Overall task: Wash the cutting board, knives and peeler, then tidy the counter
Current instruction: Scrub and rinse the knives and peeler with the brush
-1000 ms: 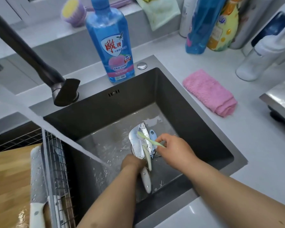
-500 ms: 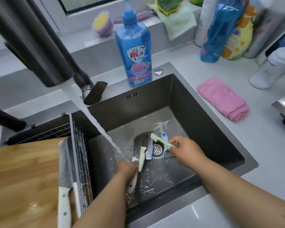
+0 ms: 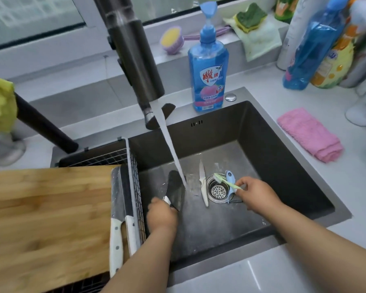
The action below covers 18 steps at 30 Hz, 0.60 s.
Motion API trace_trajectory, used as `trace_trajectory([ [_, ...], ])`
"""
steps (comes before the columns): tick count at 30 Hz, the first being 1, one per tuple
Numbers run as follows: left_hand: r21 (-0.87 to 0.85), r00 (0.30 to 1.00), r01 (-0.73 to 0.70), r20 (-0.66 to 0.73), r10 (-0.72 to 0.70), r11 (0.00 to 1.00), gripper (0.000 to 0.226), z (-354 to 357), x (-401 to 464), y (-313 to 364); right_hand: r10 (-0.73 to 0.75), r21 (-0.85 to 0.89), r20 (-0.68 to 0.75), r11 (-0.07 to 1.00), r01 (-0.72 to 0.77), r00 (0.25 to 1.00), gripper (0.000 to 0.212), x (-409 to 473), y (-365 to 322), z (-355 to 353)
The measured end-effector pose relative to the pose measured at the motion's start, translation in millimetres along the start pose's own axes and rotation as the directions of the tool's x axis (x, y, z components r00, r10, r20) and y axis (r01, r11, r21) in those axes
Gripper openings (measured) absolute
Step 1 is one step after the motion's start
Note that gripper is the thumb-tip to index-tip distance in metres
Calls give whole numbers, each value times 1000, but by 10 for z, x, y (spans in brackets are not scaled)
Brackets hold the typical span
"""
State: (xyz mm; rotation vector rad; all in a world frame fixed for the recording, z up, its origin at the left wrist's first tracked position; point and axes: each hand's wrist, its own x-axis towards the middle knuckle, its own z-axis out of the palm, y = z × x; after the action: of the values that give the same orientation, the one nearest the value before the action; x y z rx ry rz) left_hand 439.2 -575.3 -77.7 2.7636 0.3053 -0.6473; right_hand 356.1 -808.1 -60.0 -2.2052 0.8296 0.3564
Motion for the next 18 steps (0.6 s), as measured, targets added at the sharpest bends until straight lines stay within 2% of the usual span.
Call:
trace_trajectory([
  [3, 52, 997, -52, -55, 55, 997, 37, -76, -97, 41, -22, -19, -12, 1000, 22, 1000, 7, -50, -41, -24],
  [7, -15, 993, -109, -35, 109, 994, 39, -194, -199, 67, -84, 18, -14, 996, 85, 996, 5, -185, -147, -30],
  [10, -232, 989, -123, 53, 139, 965, 33, -237, -280, 36, -166, -1, 96, 986, 167, 981, 2, -334, -241, 53],
  [13, -536, 982, -13, 152, 111, 844, 26, -226, -436, 39, -235, 1, 142, 971, 238, 961, 2, -418, -305, 142],
  [16, -637, 966, 57, 231, 119, 769, 27, -189, -506, 33, -219, -24, 105, 975, 222, 970, 2, -390, -352, 121],
  [18, -622, 955, 74, 270, 125, 779, 30, -183, -507, 15, -181, -93, 62, 978, 187, 981, 8, -374, -351, 38],
])
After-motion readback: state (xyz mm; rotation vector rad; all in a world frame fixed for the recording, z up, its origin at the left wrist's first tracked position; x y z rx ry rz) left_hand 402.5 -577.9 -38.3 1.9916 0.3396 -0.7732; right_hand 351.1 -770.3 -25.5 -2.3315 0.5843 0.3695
